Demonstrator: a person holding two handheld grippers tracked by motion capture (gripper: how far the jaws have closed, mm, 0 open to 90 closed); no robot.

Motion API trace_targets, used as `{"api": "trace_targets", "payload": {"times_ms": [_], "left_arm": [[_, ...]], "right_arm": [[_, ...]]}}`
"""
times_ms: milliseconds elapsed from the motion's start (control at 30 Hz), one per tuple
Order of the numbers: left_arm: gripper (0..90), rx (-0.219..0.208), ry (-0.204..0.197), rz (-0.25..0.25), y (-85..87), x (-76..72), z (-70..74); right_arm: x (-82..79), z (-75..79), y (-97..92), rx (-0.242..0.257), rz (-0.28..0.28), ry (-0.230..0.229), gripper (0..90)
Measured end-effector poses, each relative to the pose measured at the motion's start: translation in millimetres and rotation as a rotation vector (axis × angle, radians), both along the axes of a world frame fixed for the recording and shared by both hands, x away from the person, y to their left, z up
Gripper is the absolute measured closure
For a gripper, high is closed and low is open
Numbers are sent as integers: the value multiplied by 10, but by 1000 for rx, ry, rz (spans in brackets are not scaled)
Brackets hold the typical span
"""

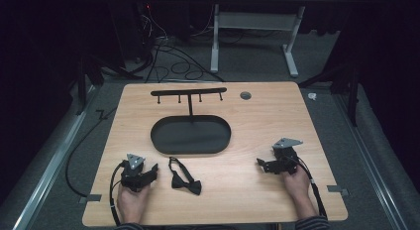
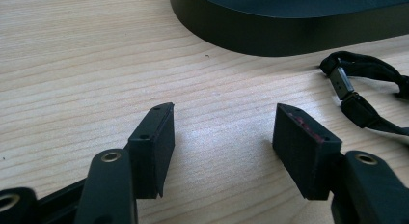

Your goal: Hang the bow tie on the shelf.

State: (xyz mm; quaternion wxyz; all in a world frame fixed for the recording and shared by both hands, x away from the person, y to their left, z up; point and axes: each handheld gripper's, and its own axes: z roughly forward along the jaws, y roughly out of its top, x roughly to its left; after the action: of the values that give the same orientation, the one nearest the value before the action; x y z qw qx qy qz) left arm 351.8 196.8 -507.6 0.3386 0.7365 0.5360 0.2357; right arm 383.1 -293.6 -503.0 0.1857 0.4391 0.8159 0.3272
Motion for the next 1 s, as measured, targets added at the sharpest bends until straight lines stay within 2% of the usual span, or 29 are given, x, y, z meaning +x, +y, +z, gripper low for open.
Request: {"api": "trace_targets", "payload": {"times_ms": [1000], "left_arm": [[397, 0, 1, -1, -3, 1, 1]], "right_arm": [[0, 0, 1, 1, -1, 1, 143]]}}
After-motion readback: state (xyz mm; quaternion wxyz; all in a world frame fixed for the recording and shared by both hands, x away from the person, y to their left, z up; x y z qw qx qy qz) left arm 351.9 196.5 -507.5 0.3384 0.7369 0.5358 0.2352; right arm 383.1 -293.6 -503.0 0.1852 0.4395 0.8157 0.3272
